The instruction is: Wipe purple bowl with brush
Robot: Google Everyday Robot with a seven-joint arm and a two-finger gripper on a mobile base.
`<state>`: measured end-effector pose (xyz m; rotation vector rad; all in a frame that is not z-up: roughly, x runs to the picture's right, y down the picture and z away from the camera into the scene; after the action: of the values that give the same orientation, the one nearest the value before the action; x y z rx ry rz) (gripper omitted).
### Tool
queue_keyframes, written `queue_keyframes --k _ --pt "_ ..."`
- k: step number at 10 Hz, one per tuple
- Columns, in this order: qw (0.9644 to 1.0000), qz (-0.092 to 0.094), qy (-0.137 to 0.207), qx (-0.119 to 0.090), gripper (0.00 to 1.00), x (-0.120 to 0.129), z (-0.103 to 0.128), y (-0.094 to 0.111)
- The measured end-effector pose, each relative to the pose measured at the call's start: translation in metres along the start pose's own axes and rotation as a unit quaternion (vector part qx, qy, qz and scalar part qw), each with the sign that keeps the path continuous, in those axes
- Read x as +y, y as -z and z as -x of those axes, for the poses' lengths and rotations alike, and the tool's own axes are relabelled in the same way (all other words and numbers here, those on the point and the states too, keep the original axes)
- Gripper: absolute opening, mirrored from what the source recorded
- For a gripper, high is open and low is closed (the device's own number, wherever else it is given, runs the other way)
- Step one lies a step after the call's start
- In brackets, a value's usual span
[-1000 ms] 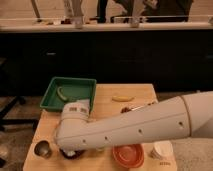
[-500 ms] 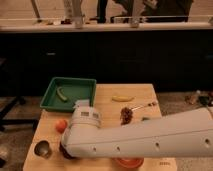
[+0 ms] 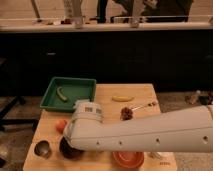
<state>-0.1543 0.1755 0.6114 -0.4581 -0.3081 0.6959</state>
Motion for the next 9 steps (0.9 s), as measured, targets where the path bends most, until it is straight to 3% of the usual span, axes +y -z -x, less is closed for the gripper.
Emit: queue_keyframes --k 9 --pt "0.9996 0.0 0.008 -0.028 0.0 -0.0006 0.0121 0.0"
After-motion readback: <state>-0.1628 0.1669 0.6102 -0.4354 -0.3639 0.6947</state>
